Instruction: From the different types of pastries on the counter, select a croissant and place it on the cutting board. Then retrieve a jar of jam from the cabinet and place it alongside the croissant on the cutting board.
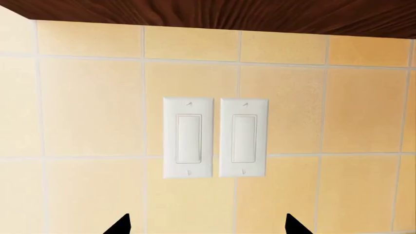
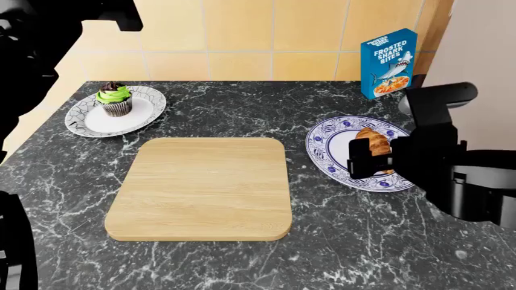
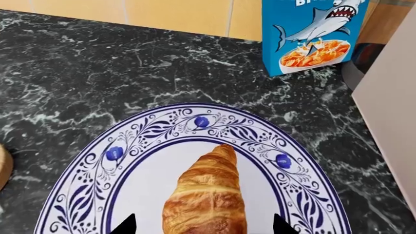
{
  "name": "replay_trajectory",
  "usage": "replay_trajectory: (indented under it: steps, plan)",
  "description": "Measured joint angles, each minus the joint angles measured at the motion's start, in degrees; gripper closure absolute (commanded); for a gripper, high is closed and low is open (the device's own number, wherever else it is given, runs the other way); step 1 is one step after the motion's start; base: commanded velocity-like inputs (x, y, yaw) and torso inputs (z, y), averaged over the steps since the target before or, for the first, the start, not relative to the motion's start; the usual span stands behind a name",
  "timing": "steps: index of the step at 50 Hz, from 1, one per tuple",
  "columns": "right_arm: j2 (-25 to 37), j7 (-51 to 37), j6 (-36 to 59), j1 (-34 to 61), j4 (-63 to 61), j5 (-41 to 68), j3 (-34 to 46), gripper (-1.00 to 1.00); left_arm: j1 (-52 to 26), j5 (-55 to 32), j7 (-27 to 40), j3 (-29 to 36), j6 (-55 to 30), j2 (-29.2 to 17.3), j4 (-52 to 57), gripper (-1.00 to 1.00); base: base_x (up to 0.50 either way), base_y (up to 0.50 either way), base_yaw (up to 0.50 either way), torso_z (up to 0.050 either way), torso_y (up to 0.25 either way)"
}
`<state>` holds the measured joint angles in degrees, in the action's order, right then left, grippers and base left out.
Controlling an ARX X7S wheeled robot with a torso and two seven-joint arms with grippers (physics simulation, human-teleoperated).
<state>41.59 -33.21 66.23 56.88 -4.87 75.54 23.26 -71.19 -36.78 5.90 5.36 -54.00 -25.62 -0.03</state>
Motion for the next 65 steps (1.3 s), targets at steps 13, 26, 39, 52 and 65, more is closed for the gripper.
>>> replay_trajectory:
  steps: [13,26,39,52,65]
  plan:
    - [-0.11,0.62,-0.70,-0.19,0.90,-0.75,0.52,-1.00,-0.02,-0.13,0.06,0.13,0.12,-0.07,-0.11,-1.00,0.00,0.00,0.00,0.000,0.000]
    - [-0.14,0.77,-1.07,-0.42,1.24,-0.99,0.88,-1.00,0.23,-0.43,0.28,-0.02,0.06,-0.25,0.08,-1.00,0.00,0.00,0.00,0.000,0.000]
    - [-0.30,0.88,-1.17,-0.28,1.53,-1.13,1.34,-1.00,0.44,-0.75,0.48,-0.19,0.01,-0.42,0.23,-1.00,0.00,0.00,0.00,0.000,0.000]
    - [-0.33,1.13,-1.27,-0.18,1.88,-1.28,1.78,-1.00,0.34,-0.85,0.46,-0.06,0.23,-0.45,-0.10,-1.00,0.00,0.00,0.00,0.000,0.000]
    - [-0.50,1.58,-1.57,-0.23,2.39,-1.60,2.30,-1.00,0.33,-0.84,0.36,0.17,0.59,-0.49,-0.47,-1.00,0.00,0.00,0.00,0.000,0.000]
